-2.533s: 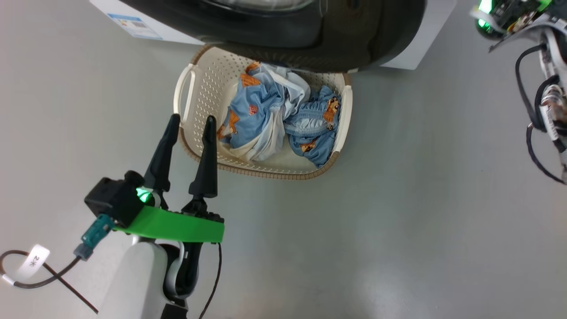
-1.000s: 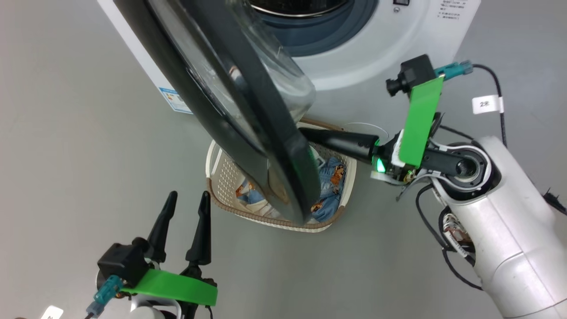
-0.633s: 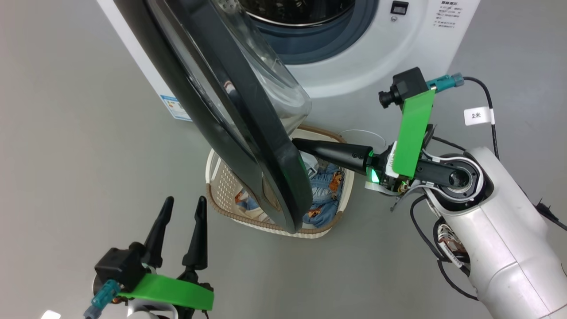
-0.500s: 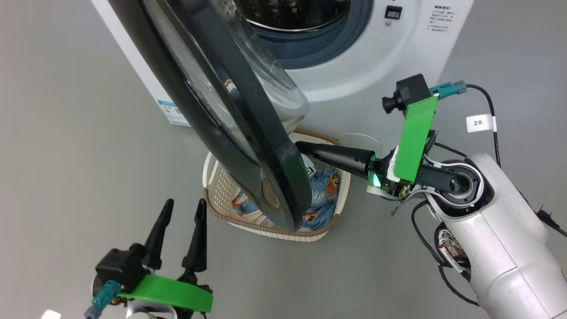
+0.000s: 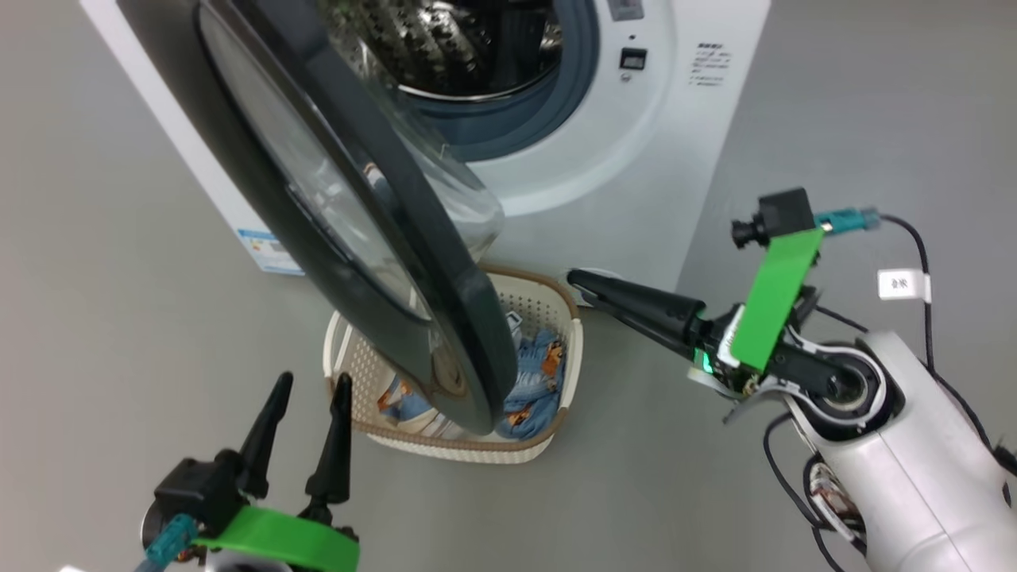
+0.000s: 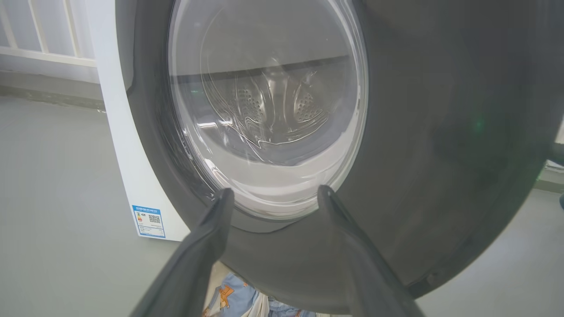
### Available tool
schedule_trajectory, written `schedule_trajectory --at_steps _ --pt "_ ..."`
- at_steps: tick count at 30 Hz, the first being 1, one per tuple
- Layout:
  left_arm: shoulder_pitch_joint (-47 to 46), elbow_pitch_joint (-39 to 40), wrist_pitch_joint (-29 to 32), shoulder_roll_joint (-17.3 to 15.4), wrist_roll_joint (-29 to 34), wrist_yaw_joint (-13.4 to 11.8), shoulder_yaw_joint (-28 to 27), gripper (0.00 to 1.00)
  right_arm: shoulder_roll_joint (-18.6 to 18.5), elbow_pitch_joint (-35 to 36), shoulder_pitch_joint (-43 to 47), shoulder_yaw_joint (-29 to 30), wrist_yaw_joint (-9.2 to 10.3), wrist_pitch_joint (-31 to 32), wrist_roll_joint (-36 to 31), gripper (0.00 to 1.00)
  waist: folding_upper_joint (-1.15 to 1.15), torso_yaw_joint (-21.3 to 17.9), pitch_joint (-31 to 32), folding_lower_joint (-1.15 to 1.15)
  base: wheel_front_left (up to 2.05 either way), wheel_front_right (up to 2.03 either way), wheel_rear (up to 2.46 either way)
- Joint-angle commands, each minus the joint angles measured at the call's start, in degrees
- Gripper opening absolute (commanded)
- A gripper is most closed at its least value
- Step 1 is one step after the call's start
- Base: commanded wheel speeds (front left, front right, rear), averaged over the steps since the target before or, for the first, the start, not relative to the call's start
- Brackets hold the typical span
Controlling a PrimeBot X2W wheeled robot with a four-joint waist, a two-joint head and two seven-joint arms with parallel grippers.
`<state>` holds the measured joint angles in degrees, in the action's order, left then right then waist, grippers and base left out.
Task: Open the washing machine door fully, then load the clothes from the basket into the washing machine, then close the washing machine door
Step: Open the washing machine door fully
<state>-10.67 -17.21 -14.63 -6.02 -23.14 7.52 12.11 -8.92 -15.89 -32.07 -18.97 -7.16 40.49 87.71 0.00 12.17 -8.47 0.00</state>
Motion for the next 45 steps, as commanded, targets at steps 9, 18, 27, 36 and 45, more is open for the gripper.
schedule_trajectory --at_steps 9,18,27,36,45 --pt "2.9 1.0 -0.4 -2.7 -0.8 0.0 -3.7 1.0 -2.6 2.5 6.4 -1.1 -0.33 -5.9 -1.6 1.0 0.0 -4.8 3.6 0.0 0.0 0.0 0.0" --pt "5.5 1.5 -0.4 -3.2 -0.8 0.0 -6.0 1.0 -7.8 1.8 11.6 -3.3 -0.33 -14.4 -4.7 1.0 0.0 -8.4 5.1 0.0 0.0 0.0 0.0" --pt "7.6 1.8 -0.4 -3.1 -0.6 0.0 -7.5 1.0 -13.1 0.5 15.9 -7.1 -0.33 -27.1 -8.5 1.0 0.0 -10.1 6.1 0.0 0.0 0.0 0.0" --pt "7.6 1.8 -0.4 -2.8 -0.3 0.0 -8.0 1.0 -17.4 -1.3 17.3 -14.6 -0.33 -46.3 -13.7 1.0 0.0 -10.7 6.1 0.0 0.0 0.0 0.0" --pt "7.8 1.9 -0.4 -2.6 0.0 0.0 -8.4 1.0 -19.8 -5.2 16.0 -18.4 -0.33 -55.4 -22.4 1.0 0.0 -11.0 6.1 0.0 0.0 0.0 0.0"
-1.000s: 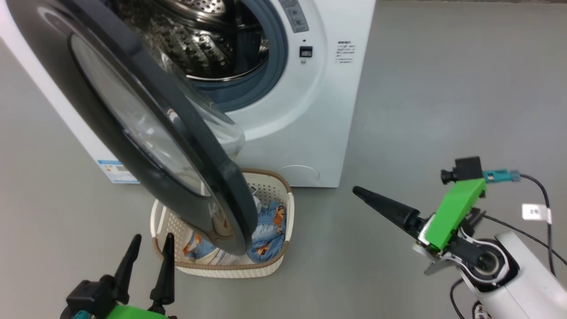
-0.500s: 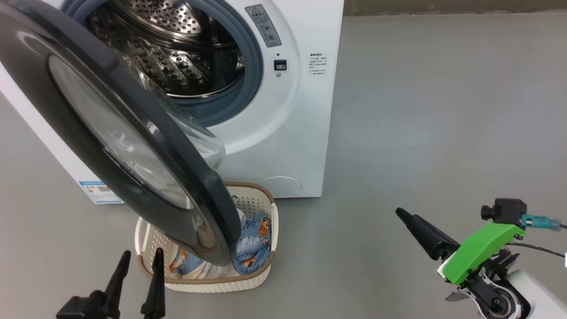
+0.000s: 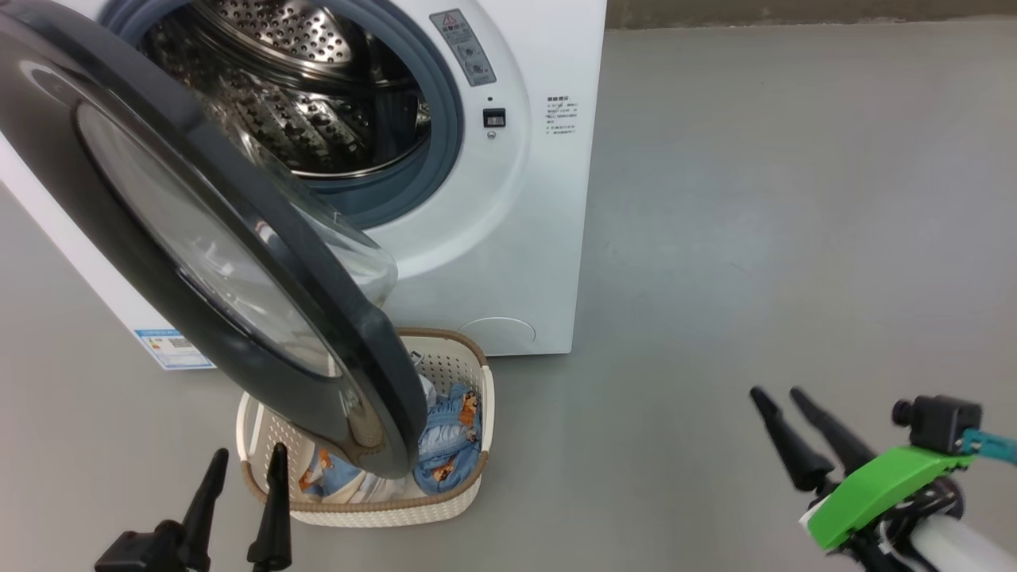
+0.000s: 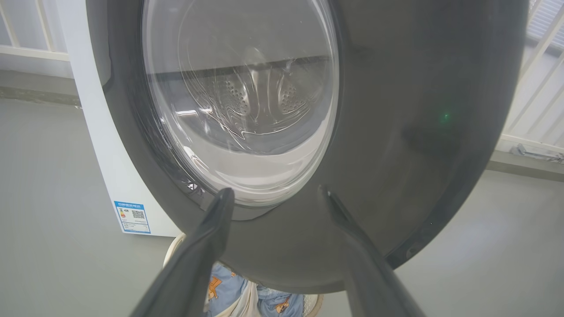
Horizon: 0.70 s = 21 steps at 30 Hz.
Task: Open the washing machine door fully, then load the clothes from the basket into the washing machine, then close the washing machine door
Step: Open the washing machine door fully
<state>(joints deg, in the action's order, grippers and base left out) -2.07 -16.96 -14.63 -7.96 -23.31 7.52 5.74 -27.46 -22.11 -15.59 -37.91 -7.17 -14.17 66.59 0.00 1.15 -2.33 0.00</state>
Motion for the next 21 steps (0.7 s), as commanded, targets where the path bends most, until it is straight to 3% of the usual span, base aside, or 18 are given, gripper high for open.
schedule_trajectory --at_steps 1,8,16,21 --pt "-0.8 1.7 -0.4 -0.6 0.2 0.0 -2.1 1.0 -1.0 1.2 -0.2 2.1 -0.32 -0.8 -3.4 1.0 0.0 0.0 0.0 0.0 0.0 0.0 0.0" --pt "-0.9 1.8 -0.4 -0.3 0.5 0.0 -2.5 1.0 2.7 4.2 5.2 13.7 -0.32 -0.8 -16.6 1.0 0.0 0.1 0.0 0.0 0.0 0.0 0.0" --pt "-1.1 1.8 -0.4 -0.1 0.6 0.0 -2.6 1.0 6.3 6.8 9.5 22.0 -0.32 -0.8 -29.1 1.0 0.0 0.1 -0.2 0.0 0.0 0.0 0.0" --pt "-1.5 1.7 -0.4 -0.2 0.5 0.0 -2.4 1.0 8.4 6.9 11.2 24.2 -0.32 -0.8 -35.0 1.0 0.0 0.3 -0.5 0.0 0.0 0.0 0.0"
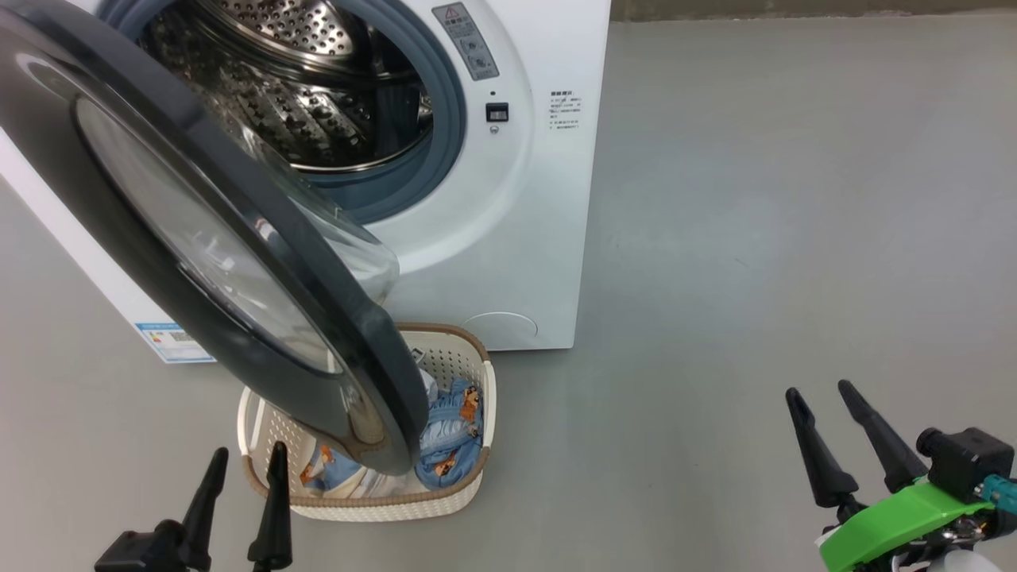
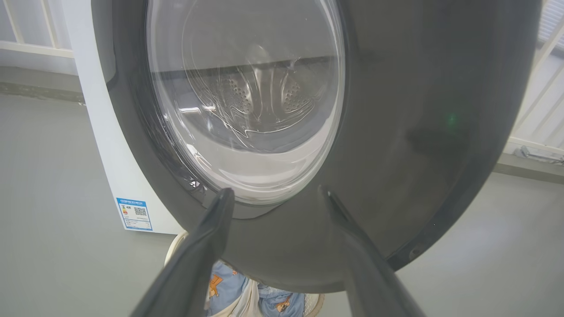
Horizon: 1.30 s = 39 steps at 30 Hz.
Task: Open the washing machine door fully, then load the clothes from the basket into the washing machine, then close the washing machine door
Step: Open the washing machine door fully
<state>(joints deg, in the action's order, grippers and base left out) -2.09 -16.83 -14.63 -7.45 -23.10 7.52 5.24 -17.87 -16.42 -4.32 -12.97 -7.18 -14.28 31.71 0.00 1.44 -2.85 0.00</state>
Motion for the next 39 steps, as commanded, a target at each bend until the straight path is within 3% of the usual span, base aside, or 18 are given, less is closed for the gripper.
schedule_trajectory --at_steps 1,12,13,14,22,24,30,39 --pt "-1.5 1.6 -0.4 -0.7 0.3 0.0 -1.9 1.0 -0.8 1.3 0.1 -0.5 -0.31 -0.7 -0.6 1.0 0.0 0.1 -0.1 0.0 0.0 0.0 0.0" --pt "-1.9 1.7 -0.4 -0.4 -0.1 0.0 -2.5 1.0 0.6 1.0 1.2 1.2 -0.31 -0.7 -1.6 1.0 0.0 0.4 -0.3 0.0 0.0 0.0 0.0" --pt "-2.2 2.2 -0.4 -0.2 -0.3 0.0 -3.2 0.7 0.6 1.0 1.2 1.3 -0.31 -0.7 -1.6 1.0 0.0 0.5 -0.3 0.0 0.0 0.0 0.0" --pt "-2.4 2.9 -0.4 0.0 -0.4 0.0 -3.8 0.0 0.6 1.0 1.3 1.4 -0.31 -0.7 -1.7 1.0 0.0 0.5 -0.3 0.0 0.0 0.0 0.0" --pt "-3.2 15.7 -0.4 1.8 2.1 0.0 -8.5 0.0 0.7 1.6 1.7 2.0 -0.31 -0.7 -1.9 1.0 0.0 0.6 0.2 0.0 0.0 0.0 0.0" --pt "-2.9 22.1 -0.4 2.4 4.0 0.0 -7.2 0.0 0.8 1.7 2.0 2.0 -0.31 -0.7 -2.1 1.0 0.0 0.6 0.4 0.0 0.0 0.0 0.0" --pt "-3.0 31.8 1.8 3.2 5.7 -0.1 -0.7 0.0 1.0 2.2 2.1 1.8 -0.31 -0.7 -2.4 1.0 0.0 0.4 0.4 0.0 0.0 0.0 0.0" --pt "-5.8 30.2 4.8 4.1 3.6 -0.1 9.3 0.0 1.1 2.3 1.3 0.6 -0.31 -0.7 -2.6 1.0 0.0 -1.0 0.1 0.0 0.0 0.0 0.0"
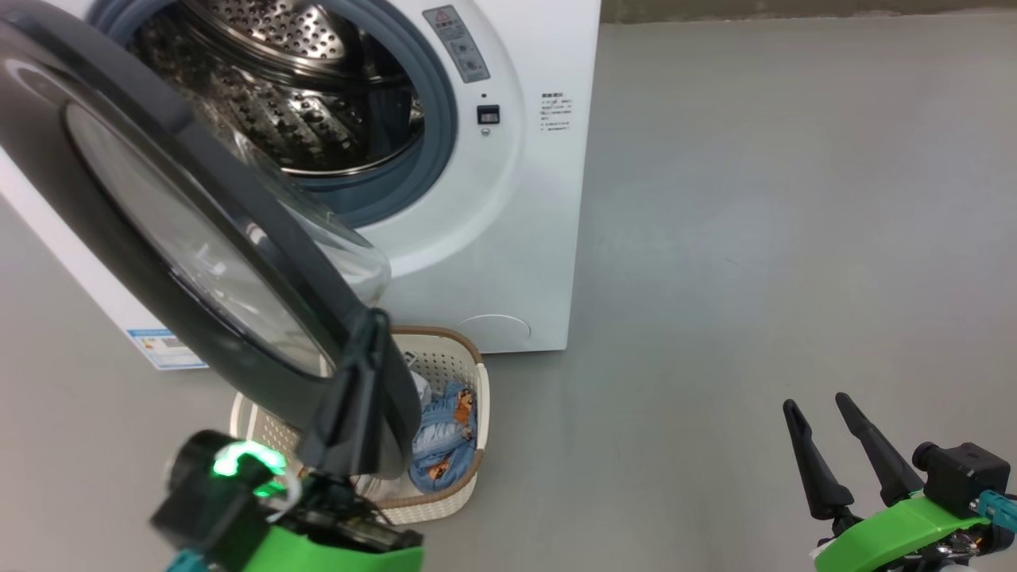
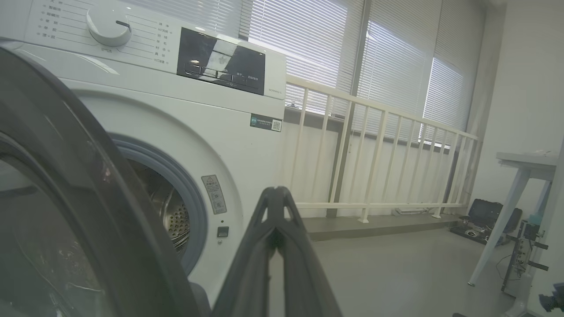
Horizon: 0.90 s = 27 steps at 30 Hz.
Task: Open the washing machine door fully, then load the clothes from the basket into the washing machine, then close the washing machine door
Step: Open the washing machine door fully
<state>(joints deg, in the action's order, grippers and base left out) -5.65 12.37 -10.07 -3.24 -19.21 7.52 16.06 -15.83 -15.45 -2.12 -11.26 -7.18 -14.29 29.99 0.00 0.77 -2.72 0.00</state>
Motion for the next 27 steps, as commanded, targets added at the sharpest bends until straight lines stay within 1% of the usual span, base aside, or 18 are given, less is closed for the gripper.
schedule_trajectory --at_steps 1,6,12,20,27 --pt "-2.7 0.1 0.2 0.0 -0.8 -0.1 -0.6 0.0 -0.9 1.4 -1.0 -1.2 -0.31 -0.7 -0.8 1.0 0.0 -0.5 -0.2 0.0 0.0 0.0 0.0" --pt "-5.1 -6.2 -0.3 0.2 -3.2 -0.1 3.2 0.0 -0.9 1.3 -1.1 -1.5 -0.31 -0.7 -0.7 1.0 0.0 -1.4 -0.6 0.0 0.0 0.0 0.0" --pt "-7.8 -14.3 -1.7 0.3 -5.9 -0.6 5.6 0.0 -0.7 1.5 -1.8 -1.1 -0.31 -0.7 -0.7 1.0 0.0 -2.0 -1.6 0.0 0.0 0.0 0.0" --pt "-12.1 -24.0 -3.6 0.3 -9.0 -2.0 5.5 0.0 -0.3 1.8 -2.5 -0.9 -0.31 -0.7 -0.9 1.0 0.0 -2.2 -2.8 0.0 0.0 0.0 0.0" --pt "-14.4 -28.8 -4.6 0.3 -10.5 -2.4 4.7 0.0 -0.4 2.2 -2.9 -0.6 -0.31 -0.7 -0.9 1.0 0.0 -2.0 -3.3 0.0 0.0 0.0 0.0"
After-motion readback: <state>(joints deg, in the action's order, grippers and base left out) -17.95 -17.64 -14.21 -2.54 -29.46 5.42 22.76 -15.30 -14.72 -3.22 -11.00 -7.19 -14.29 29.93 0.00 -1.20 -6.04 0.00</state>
